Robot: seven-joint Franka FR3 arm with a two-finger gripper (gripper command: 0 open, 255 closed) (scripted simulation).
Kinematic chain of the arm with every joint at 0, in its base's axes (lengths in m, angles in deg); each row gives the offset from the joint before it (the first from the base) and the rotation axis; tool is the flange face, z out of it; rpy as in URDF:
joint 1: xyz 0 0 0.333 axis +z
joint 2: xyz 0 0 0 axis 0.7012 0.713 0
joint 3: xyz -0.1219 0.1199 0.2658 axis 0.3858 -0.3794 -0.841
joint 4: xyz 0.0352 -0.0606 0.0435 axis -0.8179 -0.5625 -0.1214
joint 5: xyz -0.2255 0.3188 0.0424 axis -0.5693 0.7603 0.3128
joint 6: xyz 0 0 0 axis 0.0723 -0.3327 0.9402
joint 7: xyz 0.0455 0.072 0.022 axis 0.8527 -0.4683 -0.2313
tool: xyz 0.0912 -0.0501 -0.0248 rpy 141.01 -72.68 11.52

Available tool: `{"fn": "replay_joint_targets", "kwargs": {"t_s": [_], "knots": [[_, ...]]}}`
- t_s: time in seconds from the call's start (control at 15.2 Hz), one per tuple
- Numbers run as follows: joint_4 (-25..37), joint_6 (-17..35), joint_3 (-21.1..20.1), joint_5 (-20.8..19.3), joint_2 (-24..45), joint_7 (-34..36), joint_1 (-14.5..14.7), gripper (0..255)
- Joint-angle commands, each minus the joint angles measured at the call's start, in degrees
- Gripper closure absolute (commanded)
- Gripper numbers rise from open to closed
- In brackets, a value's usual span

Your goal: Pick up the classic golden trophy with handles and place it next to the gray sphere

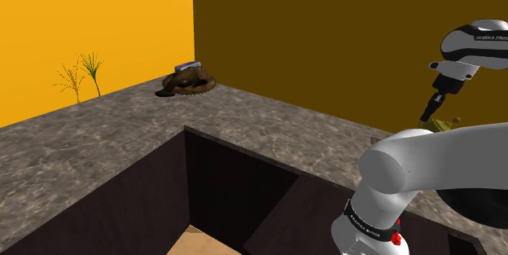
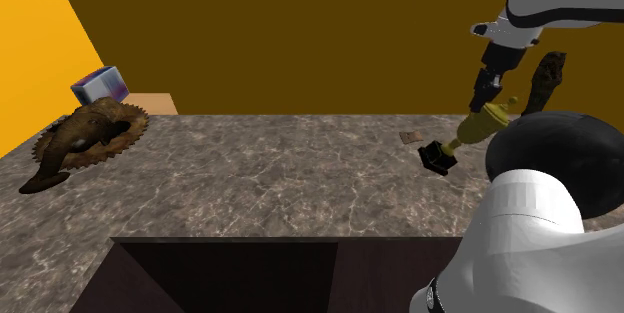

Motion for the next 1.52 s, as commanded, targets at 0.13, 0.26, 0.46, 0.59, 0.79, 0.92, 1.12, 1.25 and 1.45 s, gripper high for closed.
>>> {"fn": "replay_joint_targets", "kwargs": {"t_s": [0.13,0.26,0.46,0.59,0.79,0.92,1.12,1.25,1.45], "knots": [[-2.00,2.56,2.02,-1.39,-0.02,0.34,0.16,255],[-3.01,3.88,3.12,-2.12,0.00,0.51,0.29,255],[-3.58,4.66,3.79,-2.55,0.04,0.61,0.39,255],[-3.58,4.68,3.78,-2.52,0.07,0.59,0.37,255],[-3.59,4.71,3.77,-2.48,0.12,0.56,0.34,255],[-3.53,4.69,3.75,-2.43,0.16,0.55,0.37,0],[-3.47,4.67,3.79,-2.44,0.17,0.50,0.38,0],[-3.59,4.73,3.77,-2.47,0.14,0.55,0.33,0],[0.67,-0.18,0.15,0.15,0.32,-0.39,0.11,0]]}}
